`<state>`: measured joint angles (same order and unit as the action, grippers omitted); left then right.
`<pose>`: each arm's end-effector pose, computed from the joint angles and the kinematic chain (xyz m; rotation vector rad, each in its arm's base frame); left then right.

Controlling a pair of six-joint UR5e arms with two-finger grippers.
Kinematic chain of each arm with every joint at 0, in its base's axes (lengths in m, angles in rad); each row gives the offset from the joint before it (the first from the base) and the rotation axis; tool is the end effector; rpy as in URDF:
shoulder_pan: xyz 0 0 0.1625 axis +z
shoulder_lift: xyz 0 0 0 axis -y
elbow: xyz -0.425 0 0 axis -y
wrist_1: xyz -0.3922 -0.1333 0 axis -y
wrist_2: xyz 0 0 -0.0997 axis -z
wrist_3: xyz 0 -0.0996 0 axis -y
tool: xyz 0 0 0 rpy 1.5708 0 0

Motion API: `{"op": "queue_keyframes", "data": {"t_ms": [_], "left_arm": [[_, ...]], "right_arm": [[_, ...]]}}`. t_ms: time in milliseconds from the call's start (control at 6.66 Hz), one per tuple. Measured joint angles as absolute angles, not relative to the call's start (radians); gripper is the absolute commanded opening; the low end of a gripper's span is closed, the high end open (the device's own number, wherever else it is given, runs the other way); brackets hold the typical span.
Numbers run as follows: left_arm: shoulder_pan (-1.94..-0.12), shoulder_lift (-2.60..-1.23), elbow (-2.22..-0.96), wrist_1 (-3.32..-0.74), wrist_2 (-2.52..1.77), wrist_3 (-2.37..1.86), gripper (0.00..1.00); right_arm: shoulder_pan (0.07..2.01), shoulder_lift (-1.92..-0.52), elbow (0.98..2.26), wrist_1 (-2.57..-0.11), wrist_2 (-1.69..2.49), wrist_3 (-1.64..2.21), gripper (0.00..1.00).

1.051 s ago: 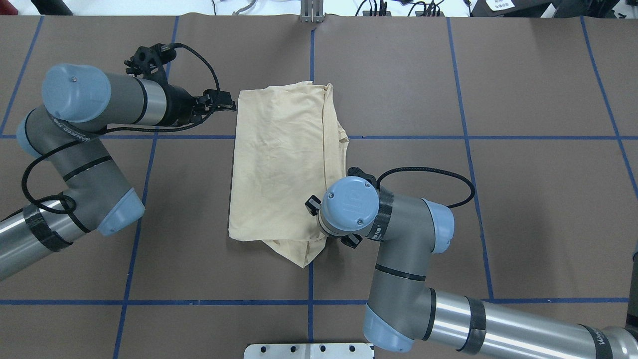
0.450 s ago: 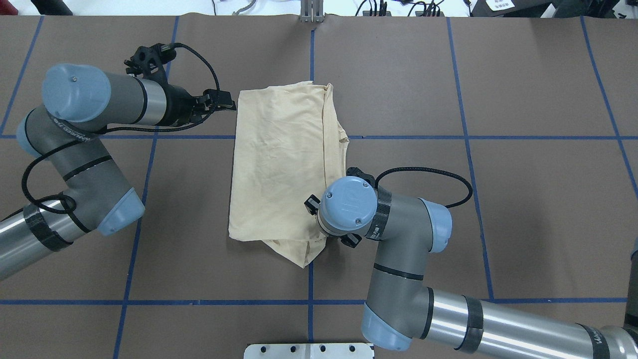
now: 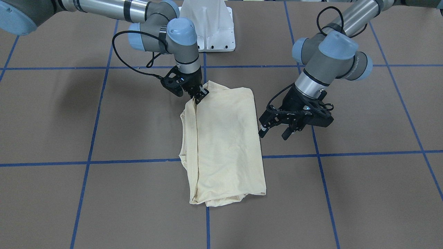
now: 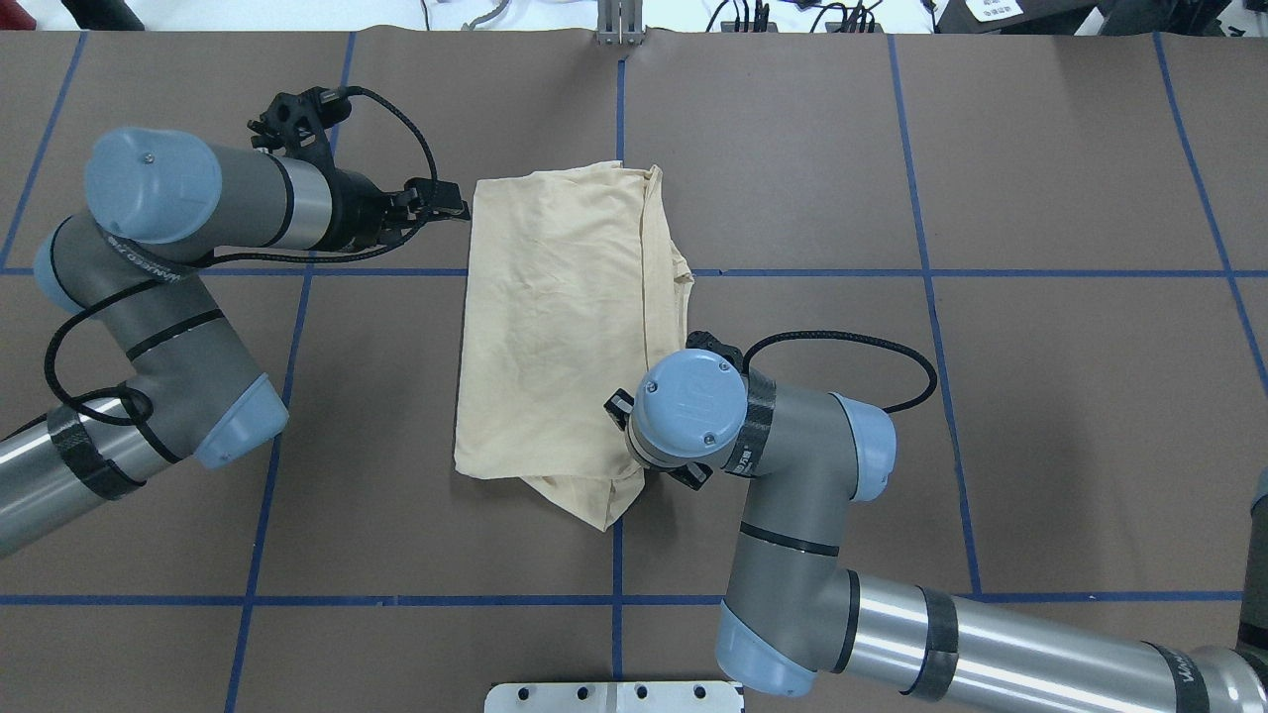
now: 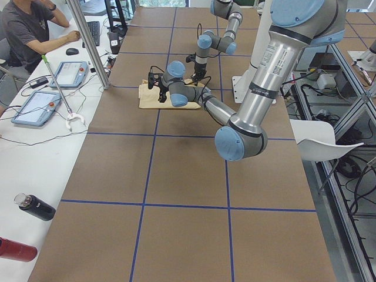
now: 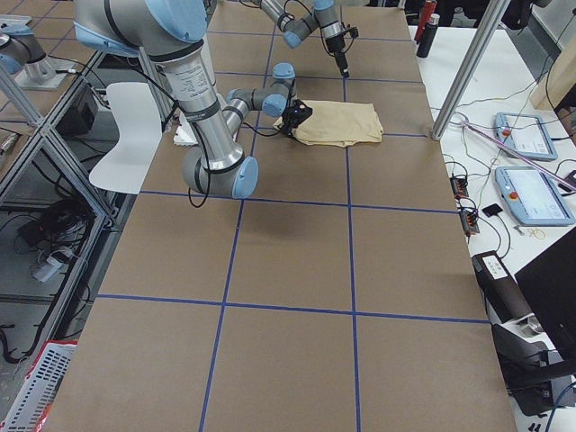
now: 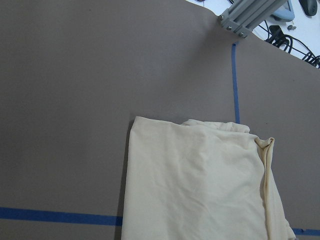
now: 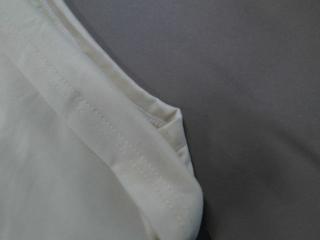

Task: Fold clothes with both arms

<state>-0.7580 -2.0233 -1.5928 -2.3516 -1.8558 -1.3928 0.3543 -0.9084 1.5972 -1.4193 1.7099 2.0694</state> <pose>0.4044 -0.5278 0.3004 0.3435 1.2278 -0.3210 -0.6190 -0.3564 0.2399 -0.1957 -0.8480 0.7416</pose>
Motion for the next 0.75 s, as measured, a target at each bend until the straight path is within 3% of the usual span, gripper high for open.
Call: {"op": "queue_keyframes", "data": {"t_ms": [750], "left_arm": [[-0.719,-2.024,-1.621,-2.352,-1.875,-1.475,1.0]], "right_arm": [[0.365,-0.918,1.631,-1.415,1.719,2.067,0.0]]}}
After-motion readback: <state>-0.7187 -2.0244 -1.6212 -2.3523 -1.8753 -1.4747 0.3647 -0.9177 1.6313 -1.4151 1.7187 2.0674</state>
